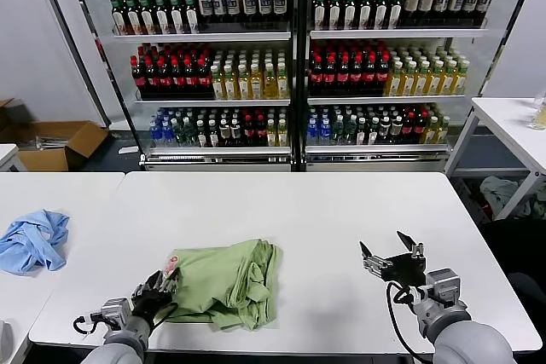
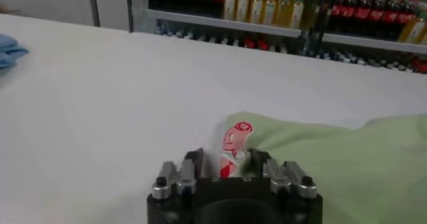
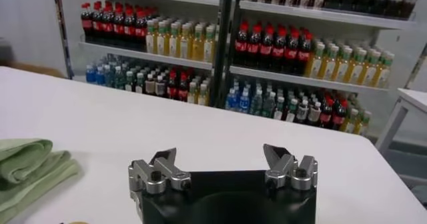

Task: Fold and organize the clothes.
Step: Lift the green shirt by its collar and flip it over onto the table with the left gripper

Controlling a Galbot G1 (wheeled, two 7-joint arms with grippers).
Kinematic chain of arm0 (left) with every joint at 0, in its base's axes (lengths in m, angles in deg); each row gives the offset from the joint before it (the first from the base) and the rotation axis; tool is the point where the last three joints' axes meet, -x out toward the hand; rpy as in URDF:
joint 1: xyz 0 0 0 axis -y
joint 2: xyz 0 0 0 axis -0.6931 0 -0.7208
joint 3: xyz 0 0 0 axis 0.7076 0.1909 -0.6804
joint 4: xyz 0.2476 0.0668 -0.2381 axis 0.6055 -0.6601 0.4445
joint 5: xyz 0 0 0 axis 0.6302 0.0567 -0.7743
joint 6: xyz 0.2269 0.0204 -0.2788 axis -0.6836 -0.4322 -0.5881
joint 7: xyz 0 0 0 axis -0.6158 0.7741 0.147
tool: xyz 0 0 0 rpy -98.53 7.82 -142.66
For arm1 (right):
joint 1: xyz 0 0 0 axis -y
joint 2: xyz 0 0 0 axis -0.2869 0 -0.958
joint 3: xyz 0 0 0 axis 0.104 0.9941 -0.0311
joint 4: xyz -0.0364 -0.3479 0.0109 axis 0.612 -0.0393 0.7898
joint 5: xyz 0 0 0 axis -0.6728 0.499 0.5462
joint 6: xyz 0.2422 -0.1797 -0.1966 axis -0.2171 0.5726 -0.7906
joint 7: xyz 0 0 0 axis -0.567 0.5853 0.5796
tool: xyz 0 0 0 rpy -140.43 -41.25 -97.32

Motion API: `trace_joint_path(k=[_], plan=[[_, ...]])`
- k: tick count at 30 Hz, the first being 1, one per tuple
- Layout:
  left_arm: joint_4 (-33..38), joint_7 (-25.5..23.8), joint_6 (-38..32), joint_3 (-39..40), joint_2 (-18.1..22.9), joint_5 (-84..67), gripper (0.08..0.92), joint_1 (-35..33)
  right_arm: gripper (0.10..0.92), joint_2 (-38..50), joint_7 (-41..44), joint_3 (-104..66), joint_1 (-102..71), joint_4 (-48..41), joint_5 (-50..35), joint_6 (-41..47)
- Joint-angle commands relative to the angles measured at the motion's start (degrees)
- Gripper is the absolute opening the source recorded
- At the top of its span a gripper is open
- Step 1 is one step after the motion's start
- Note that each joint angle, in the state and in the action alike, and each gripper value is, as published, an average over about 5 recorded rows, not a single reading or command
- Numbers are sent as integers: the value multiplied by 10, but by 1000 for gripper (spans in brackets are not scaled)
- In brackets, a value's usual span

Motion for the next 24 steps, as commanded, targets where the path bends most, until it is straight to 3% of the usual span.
trace_joint_path(k=[1, 8, 12, 24], plan=[[-11, -7, -2, 1, 3, 0, 436, -1, 823, 0, 0, -2, -1, 0, 0, 0], [8, -10, -7, -9, -1, -5, 229, 1, 823, 0, 0, -3, 0, -2, 0, 0], [47, -17, 9, -59, -26, -32, 125, 4, 822, -1, 0, -4, 0, -4, 2, 0], [88, -16, 39, -405, -221, -365, 96, -57, 822, 0, 2, -1, 15, -11, 0, 0]])
